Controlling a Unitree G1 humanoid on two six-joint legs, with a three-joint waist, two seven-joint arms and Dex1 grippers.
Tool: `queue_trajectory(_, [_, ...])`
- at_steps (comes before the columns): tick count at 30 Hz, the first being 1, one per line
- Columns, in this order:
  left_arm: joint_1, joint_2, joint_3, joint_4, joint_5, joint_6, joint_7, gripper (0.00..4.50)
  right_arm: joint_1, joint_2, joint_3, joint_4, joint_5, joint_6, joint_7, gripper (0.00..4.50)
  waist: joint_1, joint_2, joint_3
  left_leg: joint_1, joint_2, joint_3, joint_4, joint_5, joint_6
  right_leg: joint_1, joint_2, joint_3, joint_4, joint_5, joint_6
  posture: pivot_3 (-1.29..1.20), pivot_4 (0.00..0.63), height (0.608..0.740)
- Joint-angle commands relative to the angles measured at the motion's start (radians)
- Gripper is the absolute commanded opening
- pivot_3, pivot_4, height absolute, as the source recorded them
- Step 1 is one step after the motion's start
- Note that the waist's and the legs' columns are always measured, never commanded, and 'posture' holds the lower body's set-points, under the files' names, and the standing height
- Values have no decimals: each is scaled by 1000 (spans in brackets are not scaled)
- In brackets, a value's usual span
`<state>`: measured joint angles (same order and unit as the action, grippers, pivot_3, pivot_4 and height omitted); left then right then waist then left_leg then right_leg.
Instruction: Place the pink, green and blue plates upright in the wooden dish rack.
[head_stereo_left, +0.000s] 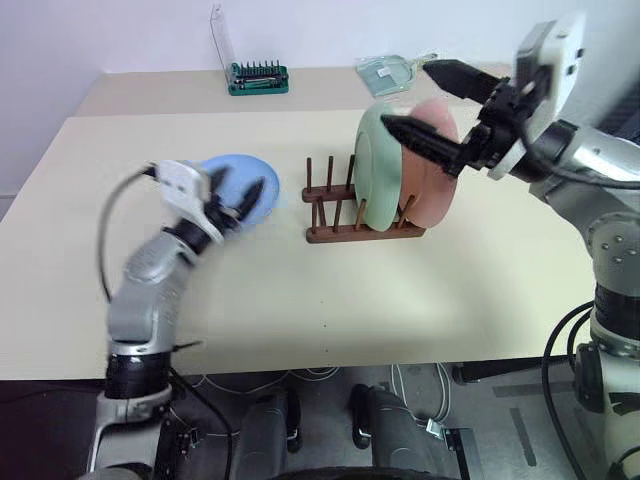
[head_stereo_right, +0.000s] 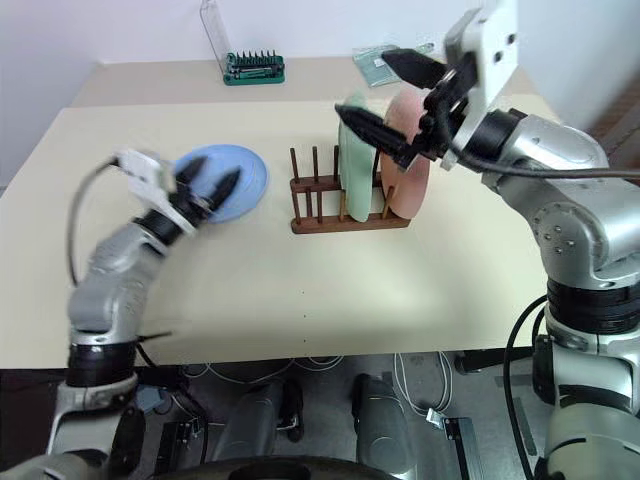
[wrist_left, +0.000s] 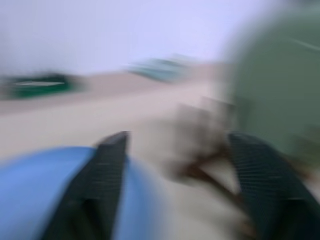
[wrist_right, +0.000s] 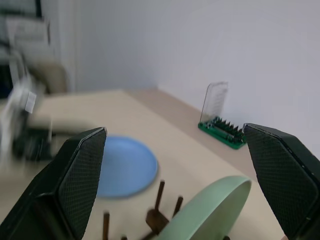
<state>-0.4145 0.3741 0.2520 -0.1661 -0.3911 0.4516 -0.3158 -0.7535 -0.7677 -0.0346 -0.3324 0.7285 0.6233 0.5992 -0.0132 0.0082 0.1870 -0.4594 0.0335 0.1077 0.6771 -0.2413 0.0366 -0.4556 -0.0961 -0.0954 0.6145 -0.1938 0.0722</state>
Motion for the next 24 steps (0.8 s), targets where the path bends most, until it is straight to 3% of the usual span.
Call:
queue_trajectory(1, [-47, 35, 62, 27, 28, 158, 139, 4457, -7, 6, 9, -34, -48, -55, 66, 4500, 5, -1, 0, 0, 0, 0, 0, 0, 0, 0, 0, 0, 0, 0, 1, 0, 150, 740])
queue_trajectory(6, [-188, 109, 47, 226, 66, 367, 200, 4457, 4, 31, 31, -78, -30, -64, 160, 4500, 26, -6, 2, -1, -1, 0, 5, 0, 0, 1, 0, 0, -1, 1, 3, 0, 150, 740])
queue_trajectory(16, [-376, 121, 24, 635, 106, 343, 147, 4457, 96, 18, 44, -189, -45, -27, 221, 4500, 24, -12, 4, -2, -1, 1, 5, 0, 1, 1, -1, 0, -1, 2, 2, 0, 150, 740])
queue_trajectory(19, [-403, 110, 13, 700, 119, 316, 133, 3730, 115, 12, 42, -202, -60, -17, 212, 4500, 26, -12, 4, -1, -1, 1, 5, 0, 0, 1, -1, 0, 0, 2, 1, 0, 150, 740])
queue_trajectory(24, [-402, 85, 15, 692, 122, 296, 135, 1300, 140, 10, 60, -202, -114, -25, 204, 4500, 26, -13, 4, -2, -1, 1, 5, 0, 0, 1, -2, 0, -1, 2, 1, 0, 150, 740])
